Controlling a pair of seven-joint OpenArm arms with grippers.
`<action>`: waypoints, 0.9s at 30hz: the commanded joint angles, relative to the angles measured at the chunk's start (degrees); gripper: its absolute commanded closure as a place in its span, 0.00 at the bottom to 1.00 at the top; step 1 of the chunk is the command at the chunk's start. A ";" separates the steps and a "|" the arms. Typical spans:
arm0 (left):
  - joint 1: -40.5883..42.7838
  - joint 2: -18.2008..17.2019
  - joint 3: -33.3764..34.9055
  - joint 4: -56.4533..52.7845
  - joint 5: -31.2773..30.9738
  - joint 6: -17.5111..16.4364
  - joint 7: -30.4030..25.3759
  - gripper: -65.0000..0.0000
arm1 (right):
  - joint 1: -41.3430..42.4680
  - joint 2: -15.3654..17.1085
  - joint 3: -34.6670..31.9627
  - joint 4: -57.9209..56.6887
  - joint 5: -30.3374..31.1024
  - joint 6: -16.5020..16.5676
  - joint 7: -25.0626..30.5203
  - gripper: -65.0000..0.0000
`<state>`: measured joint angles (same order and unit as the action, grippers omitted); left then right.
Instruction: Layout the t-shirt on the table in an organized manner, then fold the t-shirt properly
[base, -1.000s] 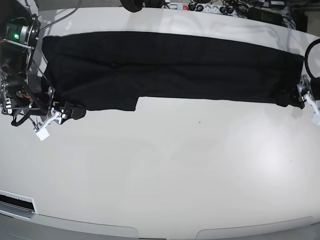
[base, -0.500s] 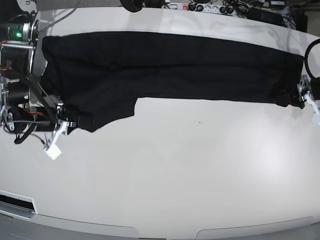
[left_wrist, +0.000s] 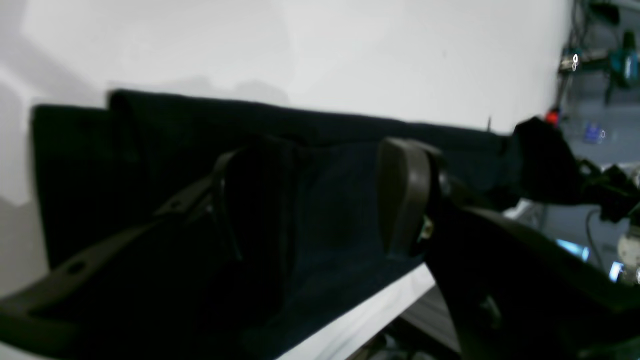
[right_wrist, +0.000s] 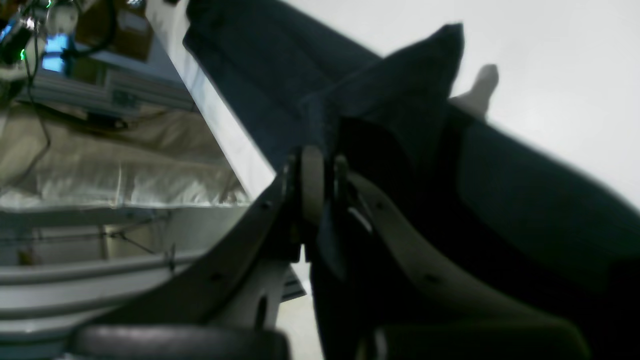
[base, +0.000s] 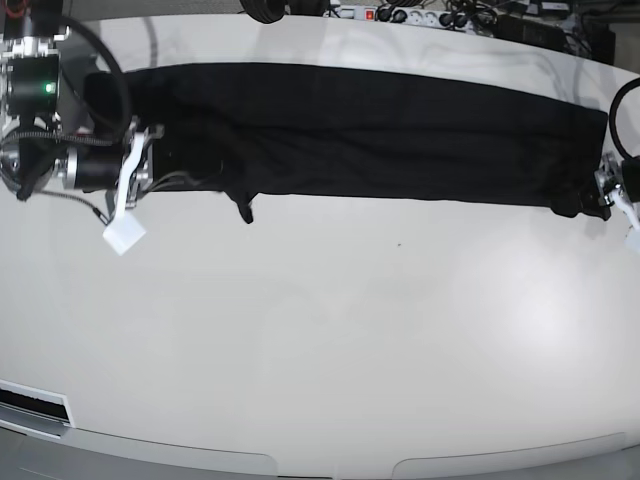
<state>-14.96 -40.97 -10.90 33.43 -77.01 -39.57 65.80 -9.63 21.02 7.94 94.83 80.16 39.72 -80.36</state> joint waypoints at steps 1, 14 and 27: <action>-1.09 -1.57 -0.37 0.59 -1.25 -0.43 -0.31 0.43 | -1.75 0.72 0.24 2.86 1.46 0.28 0.36 1.00; -1.42 -1.60 -0.37 0.59 -2.51 -0.43 -1.53 0.43 | -12.76 0.79 0.24 7.39 -7.56 0.28 0.36 1.00; -4.13 -2.14 -2.05 0.59 -3.43 -0.43 -1.53 0.43 | -12.90 2.99 0.24 7.39 -17.59 0.28 0.36 1.00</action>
<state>-17.91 -41.32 -12.47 33.39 -79.05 -39.51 64.55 -22.70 23.31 7.86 101.41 61.87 39.72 -80.38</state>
